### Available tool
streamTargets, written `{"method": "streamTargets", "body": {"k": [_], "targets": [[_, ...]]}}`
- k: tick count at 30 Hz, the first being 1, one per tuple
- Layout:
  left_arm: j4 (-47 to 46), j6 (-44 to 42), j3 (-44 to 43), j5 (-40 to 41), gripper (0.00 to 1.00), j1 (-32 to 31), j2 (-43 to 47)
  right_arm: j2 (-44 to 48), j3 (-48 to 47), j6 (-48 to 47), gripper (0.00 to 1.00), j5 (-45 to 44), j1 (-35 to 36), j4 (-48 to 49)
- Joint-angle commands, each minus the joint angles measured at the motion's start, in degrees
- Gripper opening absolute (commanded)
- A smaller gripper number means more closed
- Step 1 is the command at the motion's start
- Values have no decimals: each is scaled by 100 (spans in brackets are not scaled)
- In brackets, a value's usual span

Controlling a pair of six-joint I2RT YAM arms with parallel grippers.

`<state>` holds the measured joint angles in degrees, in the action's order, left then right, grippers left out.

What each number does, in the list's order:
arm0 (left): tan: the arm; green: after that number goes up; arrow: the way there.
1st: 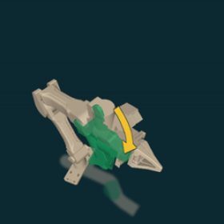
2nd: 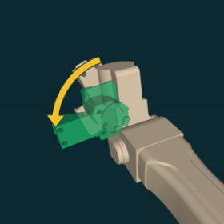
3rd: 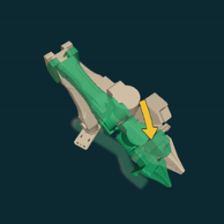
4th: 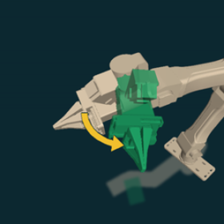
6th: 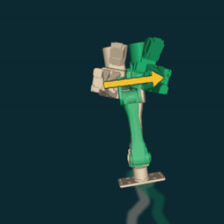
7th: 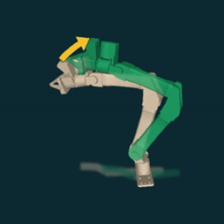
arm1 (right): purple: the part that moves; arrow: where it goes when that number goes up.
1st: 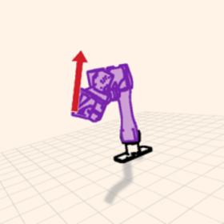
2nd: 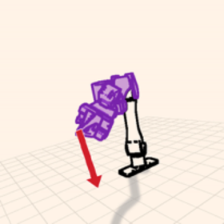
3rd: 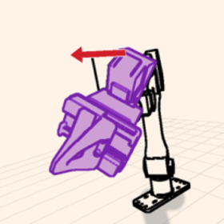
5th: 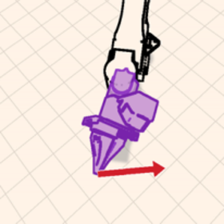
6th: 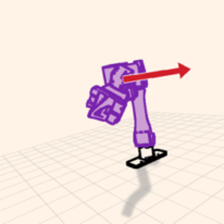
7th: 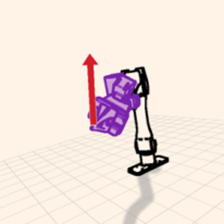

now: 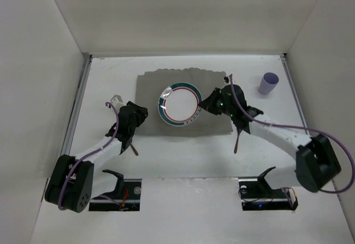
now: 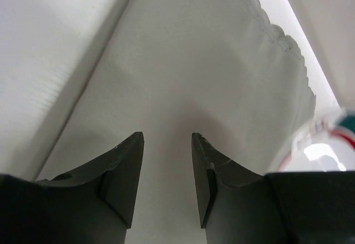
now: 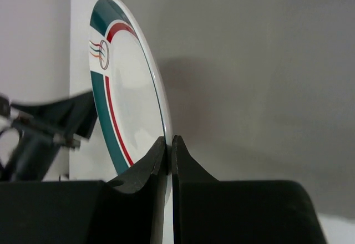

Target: Set the dinner table for one person

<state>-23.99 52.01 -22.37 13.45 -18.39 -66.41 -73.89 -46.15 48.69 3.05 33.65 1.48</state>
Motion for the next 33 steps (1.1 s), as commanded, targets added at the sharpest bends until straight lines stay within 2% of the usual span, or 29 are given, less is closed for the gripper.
{"method": "streamTargets", "body": {"k": [1, 8, 16, 18, 22, 24, 30, 33], "targets": [[-808, 134, 163, -132, 38, -125, -117, -826, -745, -219, 6, 310, -371, 810], [-923, 3, 207, -45, 37, -309, -196, -2339, -1493, 62, 6, 512, -680, 942], [-1038, -50, 154, 52, 37, -494, -399, -2789, -1230, 352, 8, 522, -645, 899], [-1038, -59, 154, 70, 37, -547, -399, -2780, -1125, 343, 11, 443, -645, 802], [-1029, -86, 75, 184, 37, -608, -495, -2789, -1124, -7, 29, 267, -557, 250], [-1020, -112, 84, 184, 37, -643, -487, -2719, -1159, -201, 34, 144, -513, -41], [-1038, -147, 84, 298, 37, -731, -478, -1780, -1054, -640, 52, -314, -504, -533], [-1038, -156, 110, 307, 37, -837, -495, -1218, -1133, -931, 57, -401, -609, -876]]}}
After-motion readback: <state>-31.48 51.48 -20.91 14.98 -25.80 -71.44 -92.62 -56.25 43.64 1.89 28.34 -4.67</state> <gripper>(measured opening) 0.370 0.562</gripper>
